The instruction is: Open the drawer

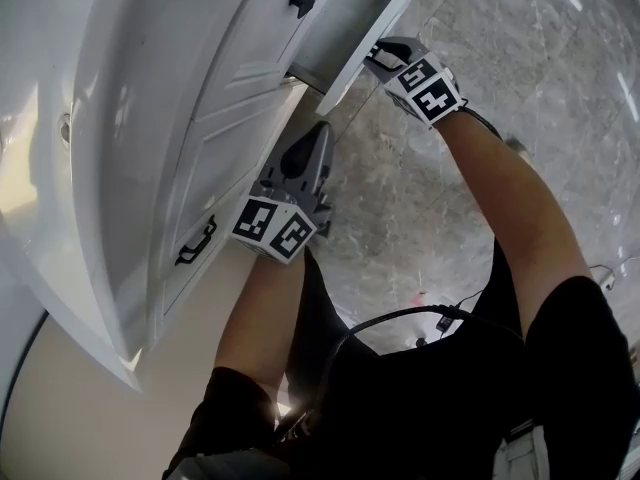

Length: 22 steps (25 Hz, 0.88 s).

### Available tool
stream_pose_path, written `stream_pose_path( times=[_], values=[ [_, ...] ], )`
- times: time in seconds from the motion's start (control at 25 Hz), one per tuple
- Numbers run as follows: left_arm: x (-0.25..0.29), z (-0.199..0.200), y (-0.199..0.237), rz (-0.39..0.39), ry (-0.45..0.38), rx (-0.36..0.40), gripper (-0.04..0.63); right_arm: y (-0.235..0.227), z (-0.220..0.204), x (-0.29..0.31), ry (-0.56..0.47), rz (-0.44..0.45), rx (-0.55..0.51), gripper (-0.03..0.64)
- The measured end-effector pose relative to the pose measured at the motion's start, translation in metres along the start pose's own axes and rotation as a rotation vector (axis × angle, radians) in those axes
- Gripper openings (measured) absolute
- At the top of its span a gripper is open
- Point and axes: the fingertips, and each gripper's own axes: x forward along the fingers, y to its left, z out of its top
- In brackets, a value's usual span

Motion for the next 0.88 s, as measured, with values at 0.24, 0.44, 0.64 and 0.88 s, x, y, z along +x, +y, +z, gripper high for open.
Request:
stream_pose_path(
  times=[0.24, 0.44, 0.64, 0.88],
  values=[
    [-0.003, -0.003, -0.005, -0.002, -0.006, -0.011, 0.000, 0.000, -0.010, -0.010, 0.003, -0.005, 0.006, 0.137],
    [-0.004, 0.000, -0.005, 0.001, -0.015, -0.014, 0.000, 0.001, -0.014, -0.014, 0.007, -0.009, 0.020, 0.137],
    [-0.004, 0.003, -0.007, -0.002, -0.025, -0.029, 0.000, 0.000, -0.019, -0.019, 0.013, -0.012, 0.017, 0.137],
    [-0.004, 0.008, -0.010, -0.011, -0.036, -0.034, 0.000, 0.001, -0.029, -0.031, 0.021, -0.014, 0.033, 0.137]
  ],
)
